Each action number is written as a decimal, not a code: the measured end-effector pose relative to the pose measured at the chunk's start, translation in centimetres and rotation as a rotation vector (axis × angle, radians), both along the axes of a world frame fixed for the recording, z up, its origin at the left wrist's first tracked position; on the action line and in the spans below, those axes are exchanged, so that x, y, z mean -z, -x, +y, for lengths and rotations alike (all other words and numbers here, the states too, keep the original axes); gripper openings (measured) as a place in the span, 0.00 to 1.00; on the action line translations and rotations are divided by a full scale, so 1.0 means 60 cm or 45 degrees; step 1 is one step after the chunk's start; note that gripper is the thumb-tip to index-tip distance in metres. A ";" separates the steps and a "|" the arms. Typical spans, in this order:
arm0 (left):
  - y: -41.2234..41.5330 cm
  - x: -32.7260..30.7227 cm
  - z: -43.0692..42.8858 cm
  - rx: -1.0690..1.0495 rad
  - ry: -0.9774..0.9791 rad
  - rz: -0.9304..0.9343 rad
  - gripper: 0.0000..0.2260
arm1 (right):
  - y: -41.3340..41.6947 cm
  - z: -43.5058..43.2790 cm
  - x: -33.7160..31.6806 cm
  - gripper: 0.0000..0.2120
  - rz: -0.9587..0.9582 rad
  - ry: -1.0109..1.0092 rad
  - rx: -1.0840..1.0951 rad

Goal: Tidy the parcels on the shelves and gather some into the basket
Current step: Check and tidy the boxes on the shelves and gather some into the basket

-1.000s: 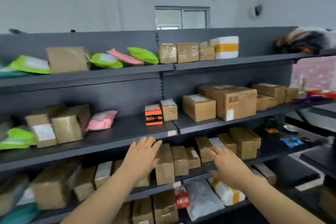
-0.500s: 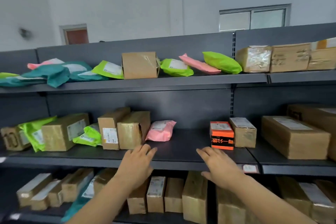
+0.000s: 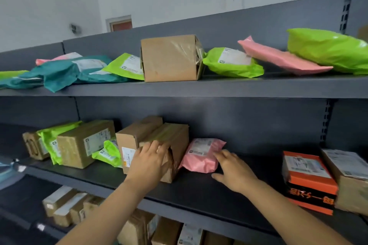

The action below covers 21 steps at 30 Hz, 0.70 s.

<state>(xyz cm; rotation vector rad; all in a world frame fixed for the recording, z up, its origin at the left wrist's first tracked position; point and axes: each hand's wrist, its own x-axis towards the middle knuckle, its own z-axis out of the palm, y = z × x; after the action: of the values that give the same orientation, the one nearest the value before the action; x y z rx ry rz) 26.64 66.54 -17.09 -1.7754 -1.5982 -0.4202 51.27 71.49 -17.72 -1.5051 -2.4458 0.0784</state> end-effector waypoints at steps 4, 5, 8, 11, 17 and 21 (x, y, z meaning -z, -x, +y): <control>0.025 -0.004 0.048 -0.004 -0.046 -0.097 0.19 | 0.042 0.037 0.016 0.35 0.093 0.077 0.075; 0.033 -0.002 0.060 0.005 -0.006 -0.136 0.23 | 0.051 0.046 0.019 0.35 0.125 0.107 0.114; 0.053 0.017 0.089 0.080 0.096 -0.203 0.29 | 0.070 0.064 0.030 0.32 0.155 0.171 0.230; 0.067 0.030 0.105 0.181 0.030 -0.245 0.28 | 0.082 0.069 0.038 0.24 0.100 0.163 0.285; 0.077 0.043 0.122 0.332 -0.136 -0.323 0.24 | 0.090 0.057 0.059 0.21 -0.025 0.081 0.419; 0.078 0.055 0.128 0.349 -0.204 -0.342 0.23 | 0.077 0.031 0.067 0.22 -0.102 0.036 0.492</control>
<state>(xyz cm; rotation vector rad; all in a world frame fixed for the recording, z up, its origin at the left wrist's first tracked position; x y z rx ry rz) 21.95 74.24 -20.37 -1.8788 -1.4501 -0.9241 46.62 73.32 -21.76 -1.9973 -2.1708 -0.0243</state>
